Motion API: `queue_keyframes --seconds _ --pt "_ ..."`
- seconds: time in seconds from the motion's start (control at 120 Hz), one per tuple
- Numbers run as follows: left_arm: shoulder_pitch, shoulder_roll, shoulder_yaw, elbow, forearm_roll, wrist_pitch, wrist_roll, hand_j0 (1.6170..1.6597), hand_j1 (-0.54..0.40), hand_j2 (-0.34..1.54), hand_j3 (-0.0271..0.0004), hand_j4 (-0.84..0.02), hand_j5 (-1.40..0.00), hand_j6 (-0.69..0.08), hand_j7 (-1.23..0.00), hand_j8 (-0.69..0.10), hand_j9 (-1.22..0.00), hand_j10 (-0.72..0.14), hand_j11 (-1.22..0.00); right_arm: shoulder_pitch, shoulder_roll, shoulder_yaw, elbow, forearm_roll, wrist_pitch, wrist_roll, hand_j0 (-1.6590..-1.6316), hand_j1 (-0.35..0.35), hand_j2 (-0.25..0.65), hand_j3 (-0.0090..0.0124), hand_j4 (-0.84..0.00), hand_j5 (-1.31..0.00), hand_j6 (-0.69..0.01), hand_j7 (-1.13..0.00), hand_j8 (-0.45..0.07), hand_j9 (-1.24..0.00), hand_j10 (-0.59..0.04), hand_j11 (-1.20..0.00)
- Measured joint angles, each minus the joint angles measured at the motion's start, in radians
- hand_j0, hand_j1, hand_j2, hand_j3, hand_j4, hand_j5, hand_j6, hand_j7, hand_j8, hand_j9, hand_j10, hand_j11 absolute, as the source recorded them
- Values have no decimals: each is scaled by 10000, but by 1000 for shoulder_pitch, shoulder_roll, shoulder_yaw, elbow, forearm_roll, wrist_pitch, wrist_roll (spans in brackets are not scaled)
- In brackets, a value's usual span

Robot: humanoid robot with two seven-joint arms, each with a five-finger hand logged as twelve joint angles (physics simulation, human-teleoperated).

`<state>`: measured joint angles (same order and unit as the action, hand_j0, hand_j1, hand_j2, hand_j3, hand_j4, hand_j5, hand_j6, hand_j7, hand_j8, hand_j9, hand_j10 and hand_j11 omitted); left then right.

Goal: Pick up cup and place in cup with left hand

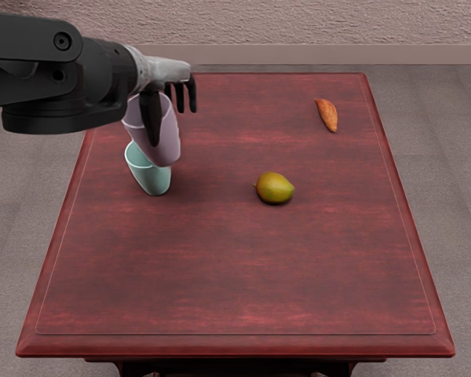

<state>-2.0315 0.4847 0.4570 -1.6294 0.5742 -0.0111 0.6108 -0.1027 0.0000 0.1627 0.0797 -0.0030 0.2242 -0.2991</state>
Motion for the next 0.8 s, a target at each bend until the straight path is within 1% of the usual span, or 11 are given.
queue_keyframes --seconds 0.067,0.208,0.333,0.45,0.533,0.592,0.675,0.7,0.8 --pt "9 0 0 9 10 0 0 16570 -1677 1927 0 -4729 -6413 -4727 -6412 -3854 -6438 -3361 -6323 0 0 0 0 0 0 0 -16581 -3491 0 0 -4 -1 -6 0 -5 0 -3 0" --pt "27 1 -1 29 33 3 0 16573 -1679 2164 0 -4726 -6412 -4723 -6413 -4022 -6436 -3478 -6311 0 0 0 0 0 0 0 -16581 -3491 0 0 -4 -1 -6 0 -5 0 -3 0" --pt "60 -1 -1 61 56 9 0 16573 -1649 2201 0 -4736 -6400 -4734 -6400 -4112 -6408 -3569 -6313 0 0 0 0 0 0 0 -16581 -3491 0 0 -4 -1 -6 0 -5 0 -3 0" --pt "63 0 -1 85 71 13 0 16574 -1622 2335 0 -4743 -6389 -4742 -6388 -4192 -6375 -3656 -6307 0 0 0 0 0 0 0 -16581 -3491 0 0 -4 -1 -6 0 -5 0 -3 0" --pt "64 -1 -1 91 77 14 0 16574 -1645 2181 0 -4764 -6369 -4766 -6365 -4217 -6332 -3694 -6304 0 0 0 0 0 0 0 -16581 -3491 0 0 -4 -1 -6 0 -5 0 -3 0" --pt "82 0 -2 94 82 15 0 16576 -1717 2296 0 -4795 -6333 -4795 -6332 -4214 -6326 -3615 -6303 0 0 0 0 0 0 0 -16581 -3491 0 0 -4 -1 -6 0 -5 0 -3 0" --pt "91 13 -2 95 89 15 0 16574 -1669 2042 0 -4787 -6342 -4787 -6341 -4235 -6346 -3672 -6312 0 0 0 0 0 0 0 -16581 -3491 0 0 -4 -1 -6 0 -5 0 -3 0" --pt "96 15 -2 96 90 15 0 16576 -1653 2311 0 -4798 -6325 -4797 -6326 -4255 -6340 -3625 -6304 0 0 0 0 0 0 0 -16581 -3491 0 0 -4 -1 -6 0 -5 0 -3 0" --pt "99 14 -3 96 92 15 0 16579 -1759 2394 0 -4793 -6329 -4792 -6330 -4378 -6329 -3681 -6294 0 0 0 0 0 0 0 -16581 -3491 0 0 -4 -1 -6 0 -4 0 -3 0"
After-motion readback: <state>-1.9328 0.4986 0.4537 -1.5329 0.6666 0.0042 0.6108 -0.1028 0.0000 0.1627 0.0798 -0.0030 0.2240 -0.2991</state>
